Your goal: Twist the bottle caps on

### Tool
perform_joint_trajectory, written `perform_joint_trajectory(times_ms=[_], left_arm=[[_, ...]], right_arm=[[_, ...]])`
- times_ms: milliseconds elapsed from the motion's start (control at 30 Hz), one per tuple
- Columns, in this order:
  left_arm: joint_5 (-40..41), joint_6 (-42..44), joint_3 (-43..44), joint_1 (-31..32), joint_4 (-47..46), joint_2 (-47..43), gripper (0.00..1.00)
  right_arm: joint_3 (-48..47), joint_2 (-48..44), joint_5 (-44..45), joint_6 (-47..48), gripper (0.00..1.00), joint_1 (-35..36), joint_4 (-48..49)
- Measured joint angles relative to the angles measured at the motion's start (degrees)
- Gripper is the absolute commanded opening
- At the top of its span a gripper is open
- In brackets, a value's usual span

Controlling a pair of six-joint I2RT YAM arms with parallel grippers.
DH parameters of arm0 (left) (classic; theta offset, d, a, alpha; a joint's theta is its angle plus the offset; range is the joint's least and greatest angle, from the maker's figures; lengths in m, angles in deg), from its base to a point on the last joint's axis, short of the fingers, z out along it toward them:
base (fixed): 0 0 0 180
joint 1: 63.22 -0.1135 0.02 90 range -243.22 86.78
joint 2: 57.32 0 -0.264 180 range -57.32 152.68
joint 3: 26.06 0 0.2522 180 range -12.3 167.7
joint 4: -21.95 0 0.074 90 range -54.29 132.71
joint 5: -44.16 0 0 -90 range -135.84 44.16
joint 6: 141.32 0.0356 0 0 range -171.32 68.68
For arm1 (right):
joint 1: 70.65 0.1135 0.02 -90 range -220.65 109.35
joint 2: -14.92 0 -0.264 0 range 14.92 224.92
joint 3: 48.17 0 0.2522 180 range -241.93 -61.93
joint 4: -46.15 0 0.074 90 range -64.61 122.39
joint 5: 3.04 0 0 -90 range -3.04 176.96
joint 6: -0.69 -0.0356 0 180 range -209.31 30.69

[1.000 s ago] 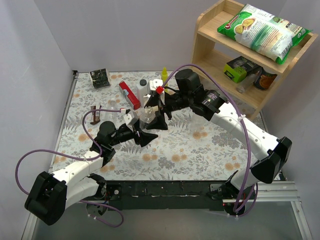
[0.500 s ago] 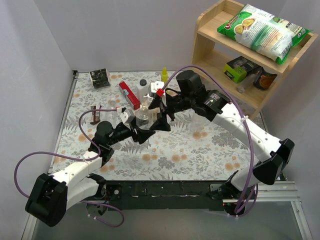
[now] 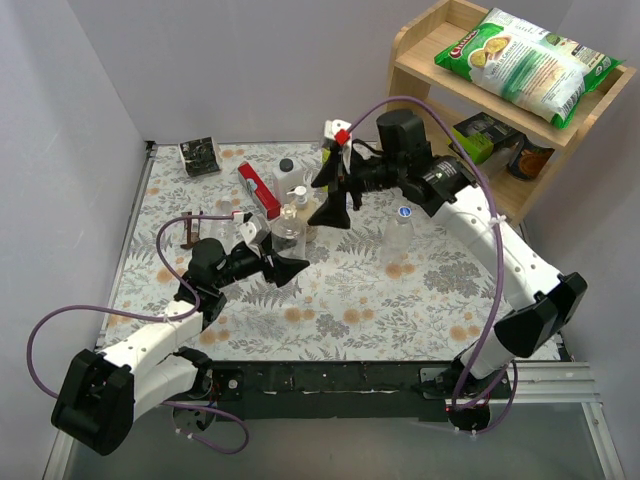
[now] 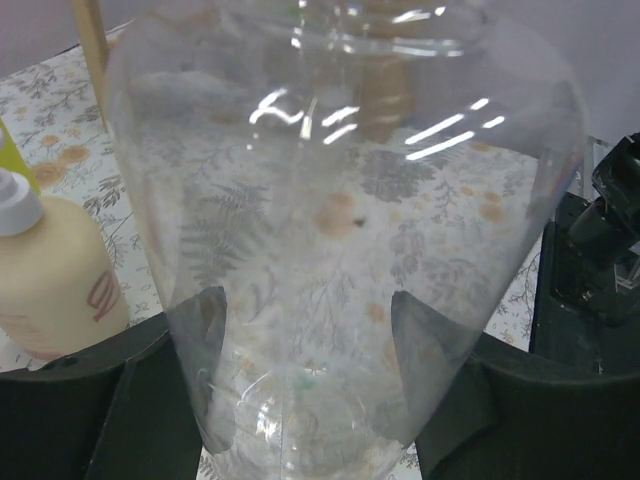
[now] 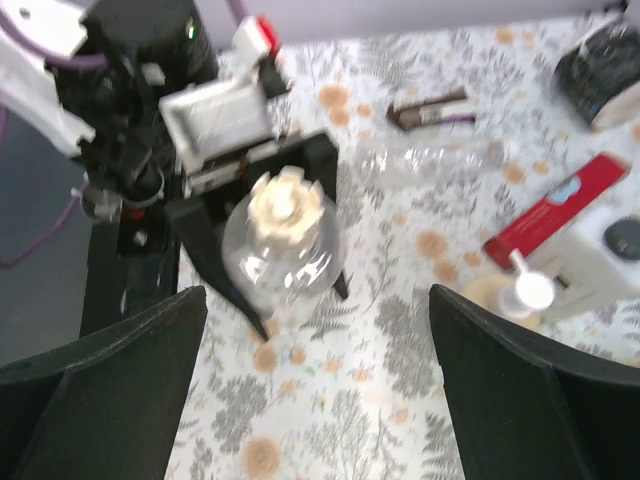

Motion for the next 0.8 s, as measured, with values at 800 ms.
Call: perform_joint_trajectory(times_ms=[800], left_arm=[[-7.4,-1.0,7.9,0.1,2.8,6.6,0.0]], right_arm=[[5.9,5.0,-20.8,-15.1,0.98,0.2,25.0]])
